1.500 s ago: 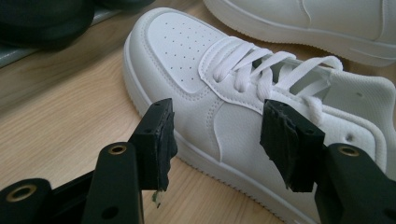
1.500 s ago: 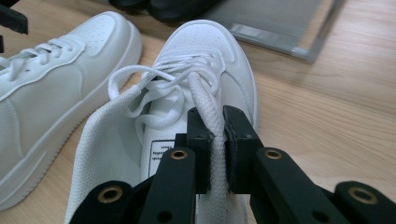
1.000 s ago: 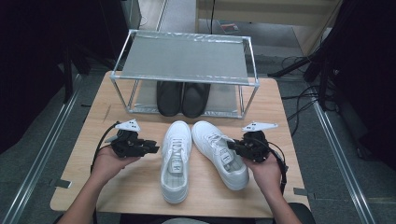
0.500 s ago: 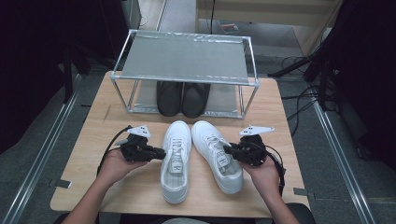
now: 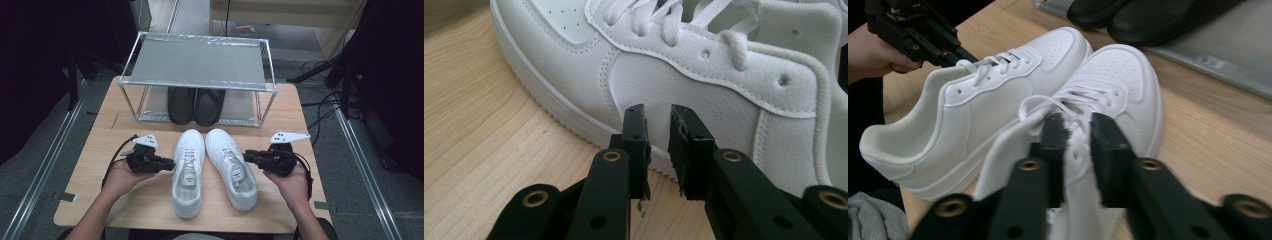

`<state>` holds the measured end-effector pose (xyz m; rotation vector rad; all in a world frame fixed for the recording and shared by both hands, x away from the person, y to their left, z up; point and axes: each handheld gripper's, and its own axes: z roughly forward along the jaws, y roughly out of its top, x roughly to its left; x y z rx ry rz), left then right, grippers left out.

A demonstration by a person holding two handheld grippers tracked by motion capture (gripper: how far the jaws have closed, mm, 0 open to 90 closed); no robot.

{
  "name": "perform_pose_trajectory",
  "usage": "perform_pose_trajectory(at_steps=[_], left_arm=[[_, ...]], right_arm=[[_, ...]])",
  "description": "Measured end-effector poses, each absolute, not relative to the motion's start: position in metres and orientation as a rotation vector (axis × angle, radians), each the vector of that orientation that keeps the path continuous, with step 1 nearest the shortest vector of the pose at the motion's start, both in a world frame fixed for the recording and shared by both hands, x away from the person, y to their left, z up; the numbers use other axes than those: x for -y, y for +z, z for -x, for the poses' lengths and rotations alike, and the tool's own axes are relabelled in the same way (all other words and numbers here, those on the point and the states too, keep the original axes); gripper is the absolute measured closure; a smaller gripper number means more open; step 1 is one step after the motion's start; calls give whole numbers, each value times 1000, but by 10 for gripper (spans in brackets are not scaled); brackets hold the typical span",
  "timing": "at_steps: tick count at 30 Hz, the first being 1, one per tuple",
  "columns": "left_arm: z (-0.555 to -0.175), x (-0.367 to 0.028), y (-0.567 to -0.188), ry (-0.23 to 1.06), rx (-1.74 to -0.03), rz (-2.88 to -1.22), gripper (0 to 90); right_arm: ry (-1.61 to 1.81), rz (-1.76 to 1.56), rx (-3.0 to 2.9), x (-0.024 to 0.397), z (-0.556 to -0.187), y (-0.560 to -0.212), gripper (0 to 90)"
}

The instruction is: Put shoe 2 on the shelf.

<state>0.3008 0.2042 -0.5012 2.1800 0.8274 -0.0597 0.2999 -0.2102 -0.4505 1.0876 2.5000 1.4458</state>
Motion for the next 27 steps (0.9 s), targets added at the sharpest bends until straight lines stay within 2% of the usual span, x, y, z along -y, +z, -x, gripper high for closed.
perform_pose_trajectory(at_steps=[1,9,13,27], left_arm=[[-301,-204,-502,-65,-828,-2186,779],[-300,-200,-508,-103,-834,-2178,826],[-298,-196,-507,-93,-819,-2187,883],[-291,-177,-509,-118,-760,-2200,889]], right_arm=[[1437,-1101,-2510,213,-302,-452,898],[1261,-1163,-2577,202,-314,-472,900],[1227,-1153,-2568,196,-315,-473,900],[1229,-1153,-2560,194,-317,-475,900]])
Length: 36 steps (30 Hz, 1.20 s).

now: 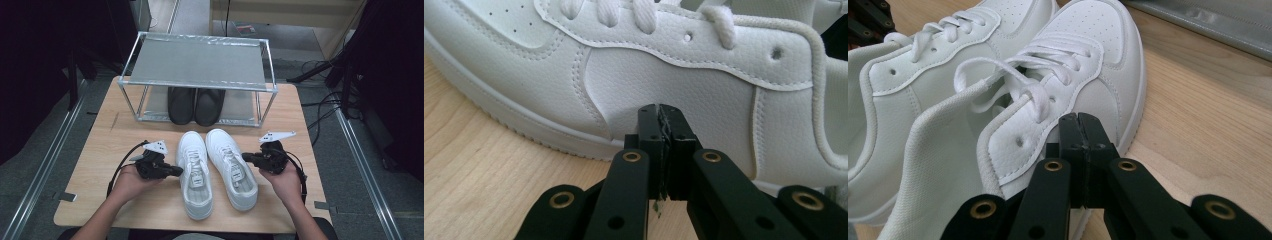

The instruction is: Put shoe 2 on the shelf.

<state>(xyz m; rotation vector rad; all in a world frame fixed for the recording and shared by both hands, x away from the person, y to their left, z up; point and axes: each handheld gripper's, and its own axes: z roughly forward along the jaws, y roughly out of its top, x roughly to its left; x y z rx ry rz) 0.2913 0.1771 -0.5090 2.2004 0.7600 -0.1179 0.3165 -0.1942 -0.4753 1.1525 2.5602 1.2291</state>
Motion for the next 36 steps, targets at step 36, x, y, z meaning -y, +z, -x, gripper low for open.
perform_pose_trajectory(at_steps=[36], left_arm=[[-283,-134,-516,-193,-758,-2124,868]], right_arm=[[1276,-1227,-2451,200,-344,-476,861]])
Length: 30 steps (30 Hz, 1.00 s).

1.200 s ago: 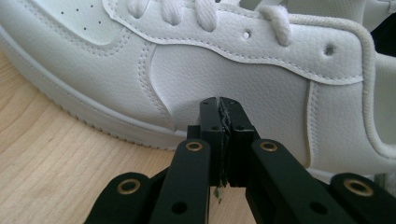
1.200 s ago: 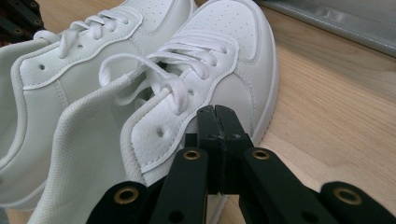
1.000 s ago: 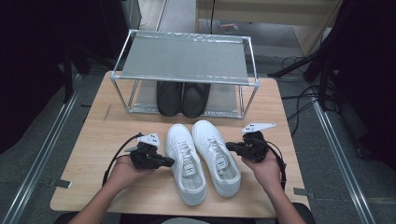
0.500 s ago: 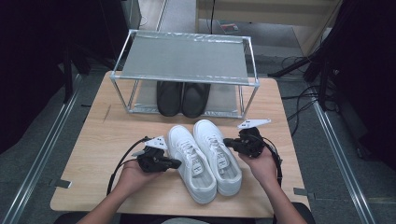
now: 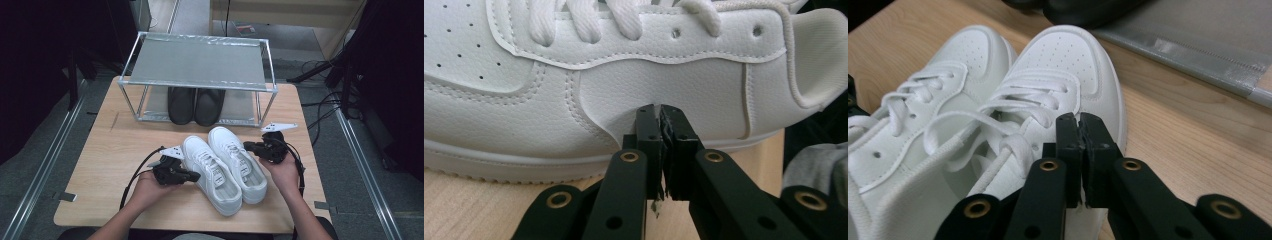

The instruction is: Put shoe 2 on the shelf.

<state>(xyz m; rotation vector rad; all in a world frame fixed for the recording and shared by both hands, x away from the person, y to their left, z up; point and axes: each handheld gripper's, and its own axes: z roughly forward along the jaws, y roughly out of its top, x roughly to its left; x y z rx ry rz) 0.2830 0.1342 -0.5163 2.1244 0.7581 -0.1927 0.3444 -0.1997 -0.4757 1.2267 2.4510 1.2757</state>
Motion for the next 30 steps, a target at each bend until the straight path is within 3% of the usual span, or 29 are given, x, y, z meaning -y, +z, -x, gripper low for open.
perform_pose_trajectory(at_steps=[3,15,23,30], left_arm=[[-283,-137,-513,-225,-752,-2124,820],[-284,-167,-491,-131,-767,-2099,666],[-292,-187,-493,-106,-823,-2108,498],[-294,-194,-494,-77,-844,-2097,466]], right_arm=[[1327,-1241,-2421,205,-343,-471,831],[1421,-1183,-2375,206,-325,-454,731],[1450,-1098,-2385,197,-313,-448,655],[1424,-1089,-2420,186,-303,-445,616]])
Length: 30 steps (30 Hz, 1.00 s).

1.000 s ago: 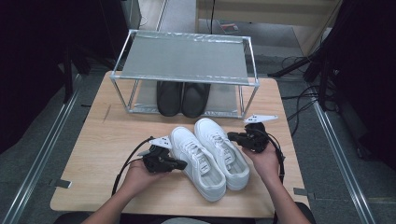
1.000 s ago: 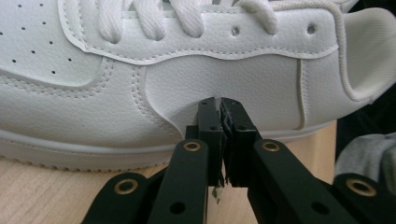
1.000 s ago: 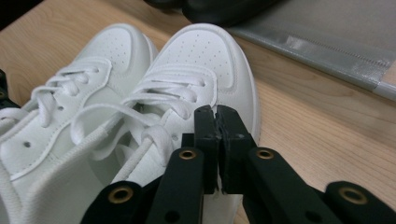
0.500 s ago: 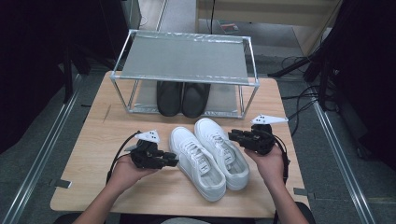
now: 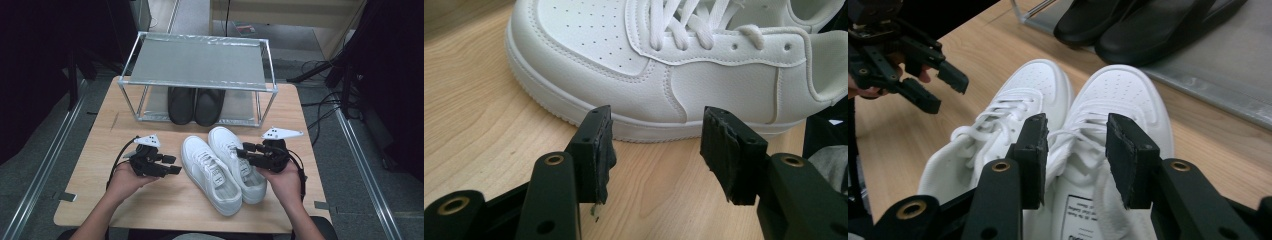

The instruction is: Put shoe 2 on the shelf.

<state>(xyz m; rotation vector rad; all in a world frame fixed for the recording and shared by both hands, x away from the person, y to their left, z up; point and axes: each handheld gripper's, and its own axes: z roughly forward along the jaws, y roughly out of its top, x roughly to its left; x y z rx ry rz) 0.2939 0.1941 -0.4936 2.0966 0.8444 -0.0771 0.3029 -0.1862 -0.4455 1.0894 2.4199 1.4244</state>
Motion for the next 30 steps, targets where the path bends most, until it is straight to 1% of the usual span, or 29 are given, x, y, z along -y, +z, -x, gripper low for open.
perform_pose_trajectory(at_steps=[13,30], left_arm=[[-297,-200,-493,-52,-855,-2085,450],[-306,-197,-491,-43,-842,-2090,444]], right_arm=[[1405,-1090,-2465,175,-282,-447,597],[1308,-1085,-2450,165,-264,-457,471]])
